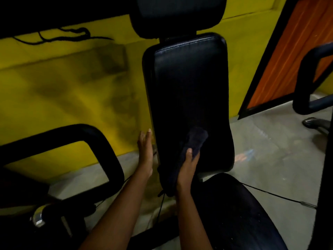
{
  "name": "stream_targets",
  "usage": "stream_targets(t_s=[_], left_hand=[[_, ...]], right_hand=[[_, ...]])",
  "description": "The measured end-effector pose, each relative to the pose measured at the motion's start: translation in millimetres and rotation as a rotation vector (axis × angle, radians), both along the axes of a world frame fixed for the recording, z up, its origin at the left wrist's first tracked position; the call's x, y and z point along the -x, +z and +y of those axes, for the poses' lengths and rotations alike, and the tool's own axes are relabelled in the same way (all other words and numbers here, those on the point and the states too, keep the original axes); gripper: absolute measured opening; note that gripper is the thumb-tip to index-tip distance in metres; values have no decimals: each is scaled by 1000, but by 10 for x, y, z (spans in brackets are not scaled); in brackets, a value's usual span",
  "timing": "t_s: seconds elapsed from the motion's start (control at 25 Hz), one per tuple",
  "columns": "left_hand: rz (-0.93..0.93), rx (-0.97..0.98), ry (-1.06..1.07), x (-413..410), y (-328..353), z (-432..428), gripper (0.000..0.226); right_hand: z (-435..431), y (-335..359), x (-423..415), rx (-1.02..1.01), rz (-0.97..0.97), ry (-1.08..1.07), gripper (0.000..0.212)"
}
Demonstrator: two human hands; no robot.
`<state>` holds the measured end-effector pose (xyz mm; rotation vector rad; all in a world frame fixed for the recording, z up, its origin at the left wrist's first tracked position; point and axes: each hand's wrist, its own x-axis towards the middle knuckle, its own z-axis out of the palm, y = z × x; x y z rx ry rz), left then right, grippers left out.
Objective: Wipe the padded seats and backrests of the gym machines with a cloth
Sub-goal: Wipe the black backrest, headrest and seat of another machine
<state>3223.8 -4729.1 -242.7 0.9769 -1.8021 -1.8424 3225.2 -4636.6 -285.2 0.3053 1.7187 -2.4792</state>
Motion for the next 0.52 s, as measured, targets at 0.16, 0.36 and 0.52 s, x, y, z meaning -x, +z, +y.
stream_targets(t_s=[0.16, 0.36, 0.52], left_hand=[[120, -56, -44, 521, -234, -215, 76], [138, -185, -158, 667, -655, -405, 101], [241, 30, -155, 612, -597, -320, 88]], right_hand=[[-303, 192, 470, -208, 171, -317, 50], [-887, -59, 1023, -692, 266, -377, 60], [-753, -468, 1198, -665, 98, -540, 61]])
